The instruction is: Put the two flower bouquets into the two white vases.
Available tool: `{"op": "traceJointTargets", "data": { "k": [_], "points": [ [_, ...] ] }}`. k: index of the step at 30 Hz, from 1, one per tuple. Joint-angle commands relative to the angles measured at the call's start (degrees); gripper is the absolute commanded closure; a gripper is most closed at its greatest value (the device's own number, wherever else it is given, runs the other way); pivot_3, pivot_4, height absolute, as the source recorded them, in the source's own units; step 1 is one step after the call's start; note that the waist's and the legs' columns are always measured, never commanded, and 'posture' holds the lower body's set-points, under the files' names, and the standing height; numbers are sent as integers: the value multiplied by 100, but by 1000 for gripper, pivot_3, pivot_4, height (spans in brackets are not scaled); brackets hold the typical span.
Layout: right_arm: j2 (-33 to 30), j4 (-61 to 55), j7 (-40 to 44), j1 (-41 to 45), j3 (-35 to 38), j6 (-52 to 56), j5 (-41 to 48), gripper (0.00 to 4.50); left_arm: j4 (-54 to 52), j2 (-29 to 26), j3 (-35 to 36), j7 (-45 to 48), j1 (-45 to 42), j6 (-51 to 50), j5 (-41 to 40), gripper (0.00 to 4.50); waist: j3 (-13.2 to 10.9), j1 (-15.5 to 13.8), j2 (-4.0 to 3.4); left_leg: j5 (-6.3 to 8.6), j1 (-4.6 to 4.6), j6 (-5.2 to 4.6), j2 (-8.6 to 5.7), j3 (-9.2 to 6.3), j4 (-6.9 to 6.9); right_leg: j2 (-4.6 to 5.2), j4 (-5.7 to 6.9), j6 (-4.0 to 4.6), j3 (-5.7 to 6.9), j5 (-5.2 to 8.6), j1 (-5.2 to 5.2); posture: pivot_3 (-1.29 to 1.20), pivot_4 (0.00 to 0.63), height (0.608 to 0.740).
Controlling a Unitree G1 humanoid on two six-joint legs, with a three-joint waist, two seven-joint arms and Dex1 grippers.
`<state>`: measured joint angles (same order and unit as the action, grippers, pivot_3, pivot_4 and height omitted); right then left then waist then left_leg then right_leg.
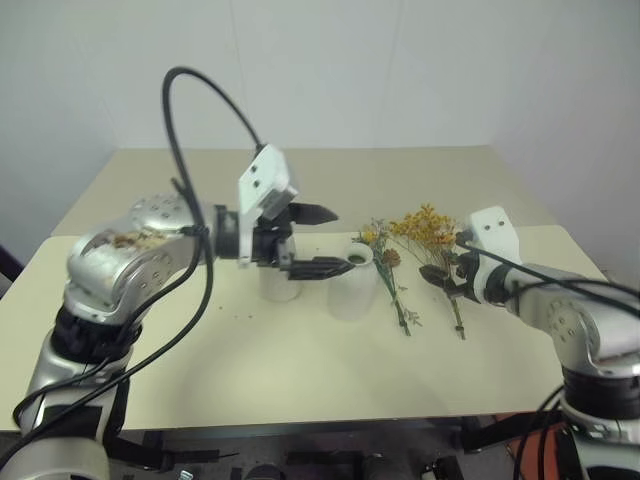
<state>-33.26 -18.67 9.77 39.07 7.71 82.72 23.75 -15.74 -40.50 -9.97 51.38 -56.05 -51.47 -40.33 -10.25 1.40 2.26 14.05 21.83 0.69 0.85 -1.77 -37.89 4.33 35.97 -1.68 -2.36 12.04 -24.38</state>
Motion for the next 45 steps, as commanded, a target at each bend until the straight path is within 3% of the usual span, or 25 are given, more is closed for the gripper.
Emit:
{"op": "traceJointTargets", "data": {
  "k": [1,7,14,18,27,34,40,45],
  "points": [
    [48,540,-368,422,21,395,-427,316,454,223,-325,214,-534,-4,347,0,0,-5,0,0,2,0,0,-1,0,0,0,0,1,0,-2,0,150,740],
    [-124,1461,-217,619,-821,36,-807,316,875,472,-571,500,-854,145,741,0,-1,39,-1,0,18,-1,-1,0,0,2,-6,1,0,-1,-14,0,150,740],
    [-42,2610,135,770,-1271,-755,-1135,316,722,459,-508,630,-718,69,923,0,-1,120,-1,0,18,-1,-1,0,0,3,-2,-2,-2,-3,-16,0,150,740],
    [22,2861,332,822,-1365,-922,-1187,1225,647,418,-466,630,-659,6,950,0,-1,126,-1,-1,17,-1,-2,1,0,3,0,-3,-4,-4,-16,0,150,740],
    [248,3149,547,929,-1118,-929,-1202,4371,409,287,-338,482,-456,-247,983,0,-1,123,-1,-1,15,-1,-1,0,-1,2,3,-4,-3,-5,-16,0,150,740],
    [658,2965,-36,1124,1,-791,-1210,4440,171,45,13,408,-47,-491,851,0,-1,129,-4,-1,16,0,-1,0,0,2,6,-3,-4,-5,-19,0,150,740],
    [1157,1944,-709,1227,1063,-1643,-1116,4440,80,-267,560,202,282,-679,761,0,-1,120,-4,-1,31,0,-2,0,-1,5,11,-3,-4,-6,-37,0,150,740],
    [1631,1086,-390,1265,1218,-2606,-607,4440,270,-761,764,-50,550,-600,1099,0,-1,146,-6,-2,49,3,-1,1,0,4,28,0,-9,-8,-70,0,150,740]
  ]
}}
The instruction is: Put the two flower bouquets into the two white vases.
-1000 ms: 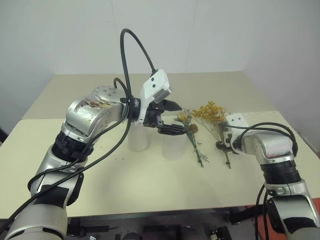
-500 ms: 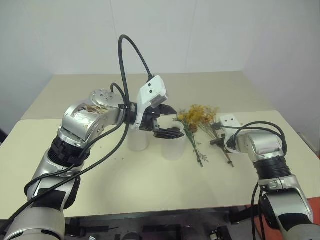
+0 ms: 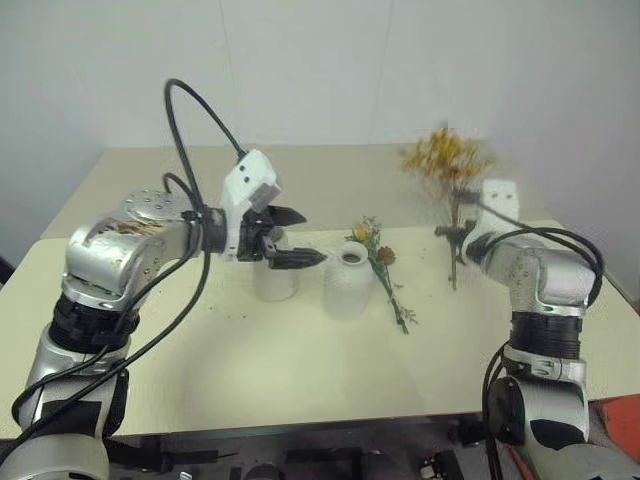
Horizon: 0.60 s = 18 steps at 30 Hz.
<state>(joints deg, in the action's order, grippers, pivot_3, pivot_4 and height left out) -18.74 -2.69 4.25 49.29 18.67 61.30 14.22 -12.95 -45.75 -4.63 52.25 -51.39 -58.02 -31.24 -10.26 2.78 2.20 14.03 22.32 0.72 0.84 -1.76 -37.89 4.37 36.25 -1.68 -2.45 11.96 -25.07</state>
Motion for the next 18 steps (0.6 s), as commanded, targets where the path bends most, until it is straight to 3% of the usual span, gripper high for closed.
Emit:
{"op": "traceJointTargets", "data": {
  "k": [1,9,18],
  "points": [
    [315,-561,232,301,102,-597,466,4440,20,-368,289,-138,191,109,241,0,0,32,-1,0,-1,0,1,0,0,-1,2,1,0,-1,-1,0,150,740],
    [1202,-241,767,677,-677,-1704,747,4440,-182,-1002,910,-154,962,283,228,0,-2,103,-5,0,1,0,2,0,0,-1,8,3,0,-2,-6,0,150,740],
    [2103,671,1126,867,-1460,-3230,613,4440,-561,-1076,1254,-297,1352,249,92,0,-3,106,-6,-1,1,2,1,-1,0,1,46,4,2,-2,-8,0,150,740]
  ]
}}
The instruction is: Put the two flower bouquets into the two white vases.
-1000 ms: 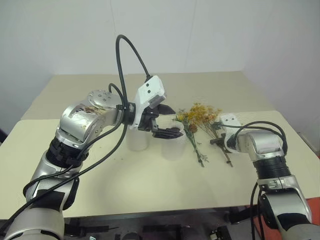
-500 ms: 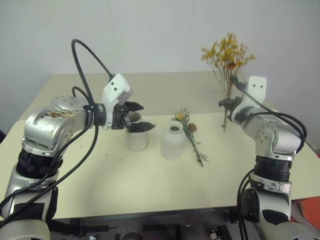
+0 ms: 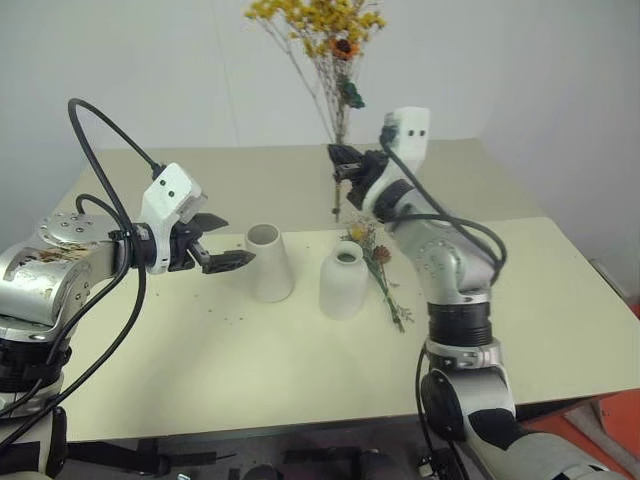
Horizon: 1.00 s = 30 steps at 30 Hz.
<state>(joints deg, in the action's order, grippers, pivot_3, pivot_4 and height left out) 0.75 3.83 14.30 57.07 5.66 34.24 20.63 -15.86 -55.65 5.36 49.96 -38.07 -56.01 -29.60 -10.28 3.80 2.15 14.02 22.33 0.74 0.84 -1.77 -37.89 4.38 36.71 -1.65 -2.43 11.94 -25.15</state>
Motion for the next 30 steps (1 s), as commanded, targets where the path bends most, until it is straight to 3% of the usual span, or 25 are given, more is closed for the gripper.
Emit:
{"op": "traceJointTargets", "data": {
  "k": [1,18,30],
  "points": [
    [225,67,151,67,-242,-669,-62,4440,-308,-88,287,-83,52,35,-83,0,0,5,0,0,0,0,0,0,0,0,1,0,0,0,-1,0,150,740],
    [1413,890,67,-165,-1077,-2755,21,4440,-492,-170,636,-386,373,-234,-287,0,-1,16,-1,-2,-4,4,2,-2,0,-2,8,1,1,0,-3,0,150,740],
    [1557,772,-57,-620,-1948,-2667,484,4440,-515,-254,696,-399,428,-277,-308,0,-1,20,-1,-3,-4,5,2,-3,0,-2,10,1,1,0,-3,0,150,740]
  ]
}}
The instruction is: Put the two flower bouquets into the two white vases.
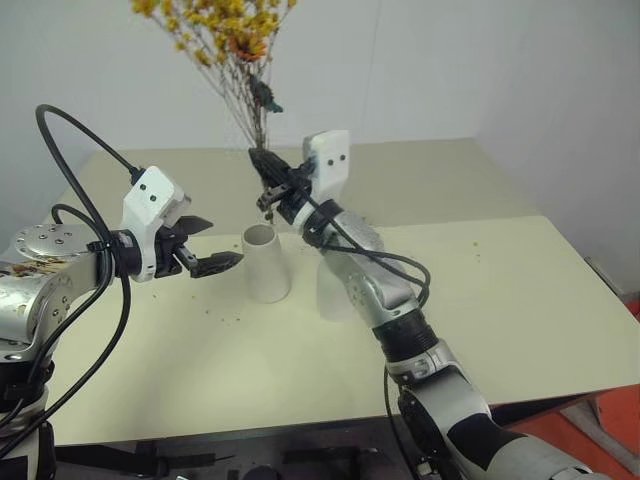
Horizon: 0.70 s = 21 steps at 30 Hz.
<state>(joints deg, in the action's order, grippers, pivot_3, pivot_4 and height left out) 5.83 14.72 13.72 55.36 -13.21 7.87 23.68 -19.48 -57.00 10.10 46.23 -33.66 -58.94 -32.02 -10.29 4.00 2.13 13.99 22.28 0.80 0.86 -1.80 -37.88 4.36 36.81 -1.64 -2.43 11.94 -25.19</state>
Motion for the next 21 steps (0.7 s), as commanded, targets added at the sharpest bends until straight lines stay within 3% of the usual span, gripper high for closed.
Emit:
{"op": "traceJointTargets", "data": {
  "k": [1,9,21],
  "points": [
    [1033,-333,-1,-477,-120,-22,213,4440,-154,-120,225,-32,-10,14,-68,0,0,0,0,0,0,0,0,0,0,0,0,0,0,0,0,0,150,740],
    [912,-335,-86,-667,-462,-123,242,4440,-163,-110,232,-55,14,37,-76,0,0,-1,0,0,0,0,0,-1,0,-1,0,0,0,0,0,0,150,740],
    [873,-107,-347,-510,-329,-394,212,4440,-80,-76,412,-146,-11,5,-164,0,0,0,0,0,-1,0,1,-1,0,0,0,0,1,0,0,0,150,740]
  ]
}}
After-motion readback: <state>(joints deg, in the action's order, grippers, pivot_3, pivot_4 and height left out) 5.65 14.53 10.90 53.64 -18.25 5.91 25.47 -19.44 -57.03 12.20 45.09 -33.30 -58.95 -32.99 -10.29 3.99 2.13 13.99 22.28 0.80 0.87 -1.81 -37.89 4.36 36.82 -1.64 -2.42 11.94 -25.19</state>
